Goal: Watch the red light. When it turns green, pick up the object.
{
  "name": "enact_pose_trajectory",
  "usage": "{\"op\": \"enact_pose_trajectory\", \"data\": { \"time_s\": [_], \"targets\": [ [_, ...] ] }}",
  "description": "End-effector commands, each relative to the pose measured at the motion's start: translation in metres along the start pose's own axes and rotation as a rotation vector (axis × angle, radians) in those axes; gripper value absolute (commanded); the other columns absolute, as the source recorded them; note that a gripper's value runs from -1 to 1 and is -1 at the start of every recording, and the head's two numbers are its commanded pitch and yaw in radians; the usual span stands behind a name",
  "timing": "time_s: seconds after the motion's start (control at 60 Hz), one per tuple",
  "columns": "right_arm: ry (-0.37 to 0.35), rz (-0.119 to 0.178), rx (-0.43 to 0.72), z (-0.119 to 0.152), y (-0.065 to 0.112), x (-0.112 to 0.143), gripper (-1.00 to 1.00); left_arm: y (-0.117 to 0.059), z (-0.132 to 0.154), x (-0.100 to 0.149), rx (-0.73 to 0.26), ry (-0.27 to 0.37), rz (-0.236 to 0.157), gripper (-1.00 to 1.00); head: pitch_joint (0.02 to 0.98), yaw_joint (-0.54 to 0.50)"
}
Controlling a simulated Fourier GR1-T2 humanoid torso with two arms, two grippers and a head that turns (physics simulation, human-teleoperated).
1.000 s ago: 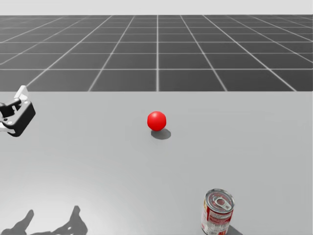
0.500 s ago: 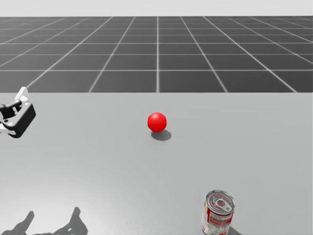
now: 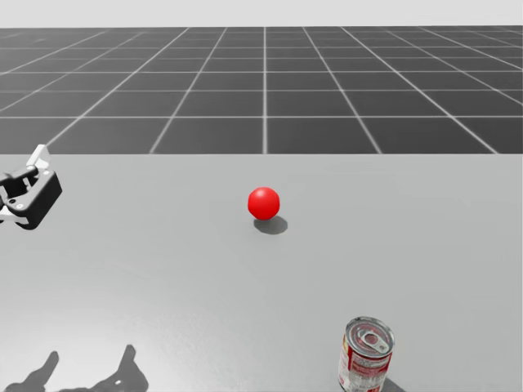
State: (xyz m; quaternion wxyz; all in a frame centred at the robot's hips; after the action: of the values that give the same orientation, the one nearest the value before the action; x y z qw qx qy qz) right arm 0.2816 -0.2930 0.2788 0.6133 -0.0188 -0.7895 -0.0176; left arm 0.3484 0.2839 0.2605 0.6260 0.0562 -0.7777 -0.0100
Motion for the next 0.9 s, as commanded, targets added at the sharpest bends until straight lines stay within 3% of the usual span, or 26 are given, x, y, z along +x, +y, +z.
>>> {"op": "enact_pose_trajectory", "data": {
  "time_s": [0.017,0.9],
  "targets": [
    [0.0,0.0,0.0,0.0,0.0001,0.0001,-1.0,0.0001,-0.0003,-0.0001,0.0,0.0,0.0,-1.0,0.552,0.01],
    [-0.001,0.0,0.0,0.0,-0.0011,0.0005,-1.0,0.0001,-0.0003,-0.0001,0.0,0.0,0.0,-1.0,0.554,0.01]
  ]
}}
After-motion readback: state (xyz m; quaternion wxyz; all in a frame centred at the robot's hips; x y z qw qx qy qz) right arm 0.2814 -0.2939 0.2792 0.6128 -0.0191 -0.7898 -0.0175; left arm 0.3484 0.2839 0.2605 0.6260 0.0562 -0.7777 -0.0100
